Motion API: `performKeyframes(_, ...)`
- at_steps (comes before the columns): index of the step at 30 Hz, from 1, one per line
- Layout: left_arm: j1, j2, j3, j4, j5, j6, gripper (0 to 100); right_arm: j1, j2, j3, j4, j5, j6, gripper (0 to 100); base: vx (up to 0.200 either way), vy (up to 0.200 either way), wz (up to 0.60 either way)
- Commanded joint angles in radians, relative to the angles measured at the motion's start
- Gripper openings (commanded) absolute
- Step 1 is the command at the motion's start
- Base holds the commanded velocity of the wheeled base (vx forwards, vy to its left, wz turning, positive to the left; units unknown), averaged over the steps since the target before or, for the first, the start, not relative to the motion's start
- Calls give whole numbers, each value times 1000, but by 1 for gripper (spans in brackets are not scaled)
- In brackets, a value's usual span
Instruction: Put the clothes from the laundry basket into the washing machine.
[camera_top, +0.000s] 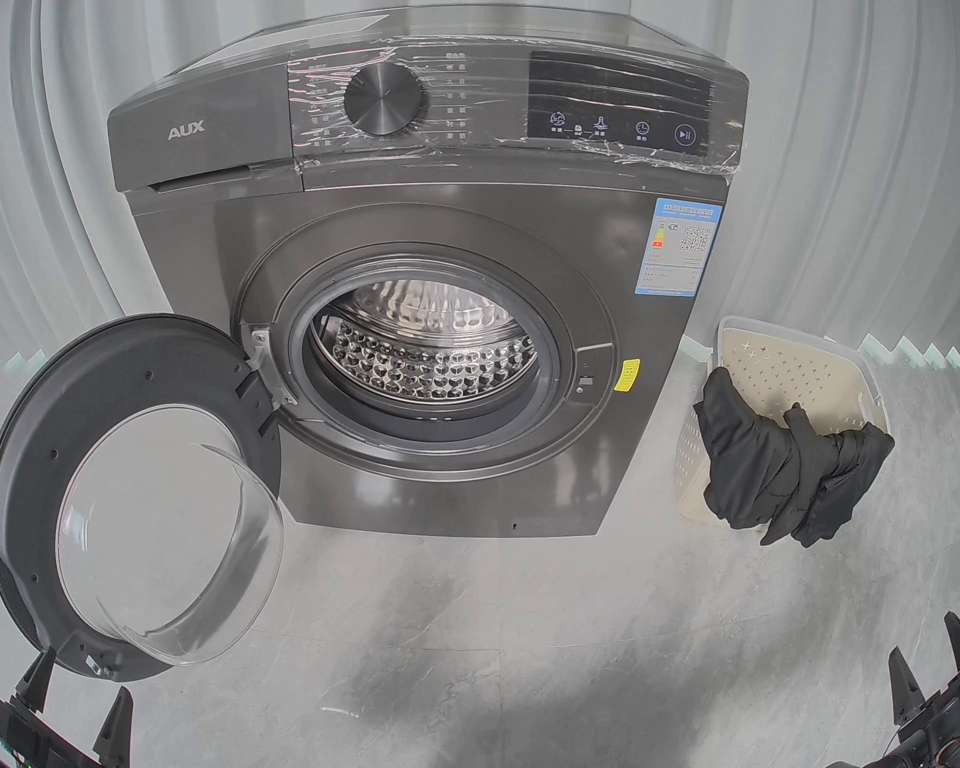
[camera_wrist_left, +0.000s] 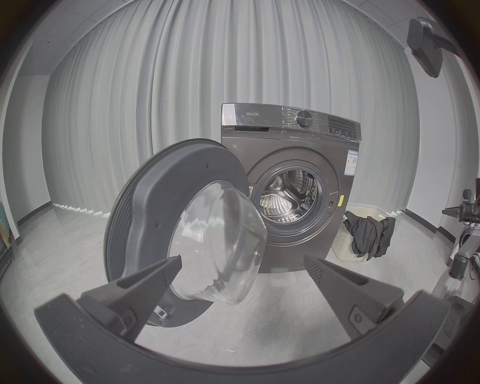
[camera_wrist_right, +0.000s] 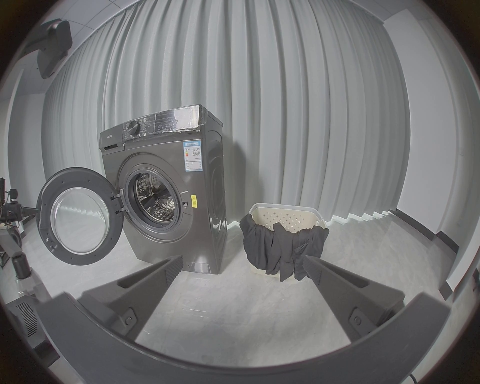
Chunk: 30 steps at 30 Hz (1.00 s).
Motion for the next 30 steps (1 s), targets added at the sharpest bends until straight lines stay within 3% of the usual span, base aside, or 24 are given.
performKeyframes(1, 0, -17, 16, 0, 0, 1, 100, 0, -13, 18, 0, 0, 0, 100, 0, -200, 0)
performKeyframes(14, 0, -17, 16, 0, 1, 1, 100, 0, -13, 18, 0, 0, 0, 100, 0, -200, 0)
performKeyframes(26, -2, -17, 16, 0, 0, -1, 100, 0, -13, 18, 1, 3, 0, 100, 0, 0, 0)
performKeyframes(30, -2, -17, 16, 0, 0, -2, 100, 0, -13, 18, 1, 2, 0, 100, 0, -200, 0)
